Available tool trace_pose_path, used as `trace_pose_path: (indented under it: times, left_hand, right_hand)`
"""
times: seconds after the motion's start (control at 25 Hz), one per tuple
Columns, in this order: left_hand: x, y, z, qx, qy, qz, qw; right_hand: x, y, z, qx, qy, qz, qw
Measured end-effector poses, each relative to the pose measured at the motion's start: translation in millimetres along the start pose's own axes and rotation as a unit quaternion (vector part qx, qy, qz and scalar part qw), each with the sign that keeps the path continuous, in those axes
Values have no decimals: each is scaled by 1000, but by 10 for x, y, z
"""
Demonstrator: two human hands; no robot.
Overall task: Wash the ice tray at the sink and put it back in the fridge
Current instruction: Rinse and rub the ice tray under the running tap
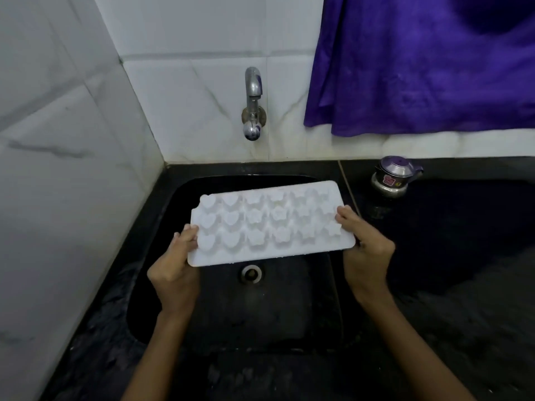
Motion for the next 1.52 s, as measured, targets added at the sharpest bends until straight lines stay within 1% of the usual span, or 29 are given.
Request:
trace_pose_path:
  times: [0.04, 0.08, 0.12, 0.16, 0.2, 0.28, 0.32, 0.36, 0.4, 0.44, 0.48, 0.52, 0.56, 0.6, 0.68, 0.72, 0.76, 0.8, 0.84, 0.88, 0.92, 0.96, 1.08, 1.12, 1.24, 1.28, 1.4, 1.44, 1.52]
  left_hand:
    - [91, -19, -31, -19, -22, 43, 999]
    - [219, -43, -62, -51, -60, 91, 993]
    - [339, -59, -70, -79, -97, 125, 984]
    - [412, -76, -56, -91, -118, 139, 979]
    - [418, -75, -28, -83, -114, 129, 982]
    - [278, -6, 54, -36, -52, 83, 995]
    - [203, 35, 90, -18, -17, 57, 998]
    - [152, 59, 105, -6, 3, 42, 999]
    - [139, 50, 101, -7, 4, 48, 999]
    - [170, 30, 79, -25, -12, 69, 997]
    - [237, -4, 56, -52, -41, 104, 992]
    - [315, -31, 51, -74, -79, 143, 984]
    - [377, -62, 70, -77, -105, 161, 978]
    - [392, -81, 106, -60, -101, 158, 981]
    - [341, -39, 165, 3, -46, 121, 992]
    - [310, -19, 171, 29, -24, 101, 994]
    - [304, -17, 155, 44, -25, 98, 994]
    - [318, -34, 117, 41, -43, 111, 992]
    - [354, -62, 72, 18, -75, 138, 987]
    - [407, -106, 40, -11, -112, 169, 979]
    - [459, -142, 45, -29, -140, 197, 970]
    - [497, -179, 66, -29, -147, 205, 967]
    - [469, -209, 152, -10, -117, 174, 978]
    - [455, -213, 147, -4, -121, 172, 978]
    - [429, -181, 119, -23, -182, 202, 962]
    - [420, -161, 121, -16, -190, 206, 960]
    - [296, -114, 200, 61, -158, 211, 963]
    - [221, -76, 233, 99, -161, 207, 960]
    - [73, 64, 265, 148, -199, 208, 946]
  right_hand:
    - [110, -3, -27, 7, -27, -43, 999]
    - [245, -20, -63, -1, -75, -114, 991]
    - [382, -32, -101, -23, -130, -201, 971]
    - [487, -36, -103, -35, -161, -252, 953]
    - [524, -43, -94, -24, -159, -235, 959]
    - [457, -87, -70, 9, -83, -118, 989]
    - [399, -96, -60, 17, -39, -64, 997]
    - [365, -100, -60, 23, -19, -30, 999]
    - [371, -107, -84, 30, -24, -25, 999]
    - [420, -121, -109, 38, -47, -50, 997]
    - [492, -131, -141, 46, -96, -99, 989]
    - [562, -138, -149, 45, -158, -159, 973]
    - [626, -151, -131, 39, -192, -194, 961]
    - [644, -179, -106, 37, -172, -186, 967]
    - [590, -229, -35, 48, -58, -110, 991]
    - [539, -235, 2, 56, -12, -59, 997]
    - [529, -227, 14, 67, 2, -35, 997]
    - [551, -208, 4, 71, -6, -47, 996]
    - [592, -218, -23, 66, -34, -102, 992]
    - [644, -237, -54, 49, -77, -172, 981]
    - [714, -269, -62, 43, -119, -220, 967]
    - [788, -306, -59, 55, -132, -218, 965]
    - [869, -319, 10, 97, -90, -124, 984]
    - [866, -285, 18, 93, -89, -120, 984]
    - [850, -329, 7, 44, -134, -190, 972]
    - [833, -365, 33, 42, -136, -181, 973]
    - [665, -401, 245, 26, -83, -126, 988]
    - [562, -399, 346, 0, -67, -120, 991]
    - [353, -385, 557, -34, -57, -126, 990]
Point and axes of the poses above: each hand's wrist, its own x-axis away from the middle knuckle, its own z-axis out of the back of the hand, y = z × x, the point moved 1 cm from there along -x, towards the middle knuckle, and after that the axes turned 14 degrees about z, right-handed, at the moved point
